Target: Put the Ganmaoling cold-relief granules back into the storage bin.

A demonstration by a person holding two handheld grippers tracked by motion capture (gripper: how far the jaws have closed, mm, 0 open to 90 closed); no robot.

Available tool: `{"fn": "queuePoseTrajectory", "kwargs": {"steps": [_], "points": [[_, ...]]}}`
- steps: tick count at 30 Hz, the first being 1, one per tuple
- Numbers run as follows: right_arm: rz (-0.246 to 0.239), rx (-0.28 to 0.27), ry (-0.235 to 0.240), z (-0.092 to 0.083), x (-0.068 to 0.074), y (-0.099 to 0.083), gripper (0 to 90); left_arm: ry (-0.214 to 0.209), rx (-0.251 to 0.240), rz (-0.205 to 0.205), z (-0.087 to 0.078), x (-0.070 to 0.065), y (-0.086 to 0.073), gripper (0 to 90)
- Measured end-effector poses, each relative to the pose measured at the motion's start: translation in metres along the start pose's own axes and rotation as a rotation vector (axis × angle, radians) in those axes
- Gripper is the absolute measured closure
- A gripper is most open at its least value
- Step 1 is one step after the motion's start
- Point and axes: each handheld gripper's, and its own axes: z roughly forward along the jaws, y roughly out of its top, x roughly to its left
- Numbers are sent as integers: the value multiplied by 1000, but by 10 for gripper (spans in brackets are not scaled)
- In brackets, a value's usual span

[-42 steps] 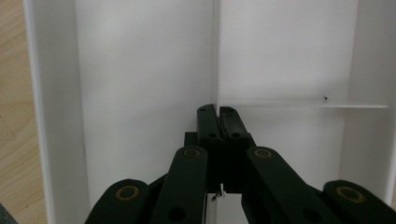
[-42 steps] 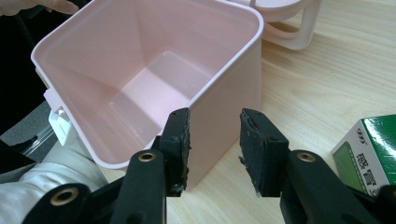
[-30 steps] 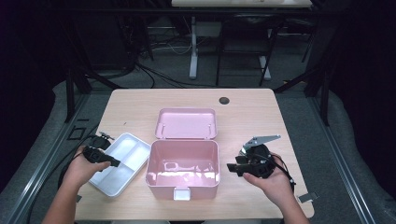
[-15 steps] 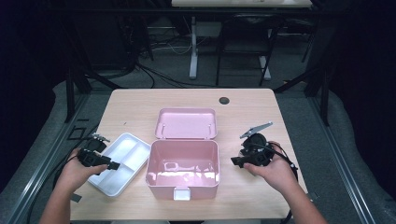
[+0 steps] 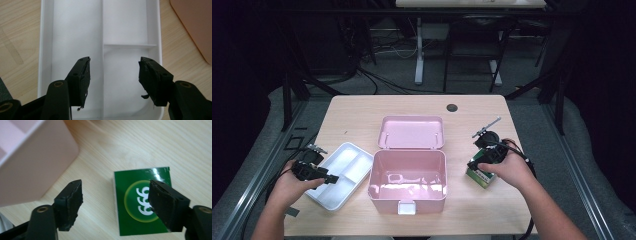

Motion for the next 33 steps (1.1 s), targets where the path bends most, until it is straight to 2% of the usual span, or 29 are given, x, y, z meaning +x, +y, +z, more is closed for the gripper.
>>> {"fn": "queuePoseTrajectory", "kwargs": {"steps": [5,11,19,22,24,25,26,33], "points": [[4,50,-43,8,-12,3,172,6,-16,9,-3,-1,1,404],[7,120,-45,21,-27,4,117,1,-18,15,-3,-2,3,401],[-20,178,-23,33,-34,7,100,-4,-17,14,-2,-1,2,401],[-15,193,-19,37,-36,8,95,-6,-17,16,-2,0,2,400],[-12,202,-31,38,-36,8,90,-6,-21,9,-2,1,2,401],[-9,206,-19,40,-38,8,90,-4,-22,8,-3,1,1,401],[-11,209,-41,40,-38,8,90,-5,-22,6,-3,2,1,400],[-5,239,-16,46,-40,9,80,-9,-30,-4,-4,4,1,400]]}}
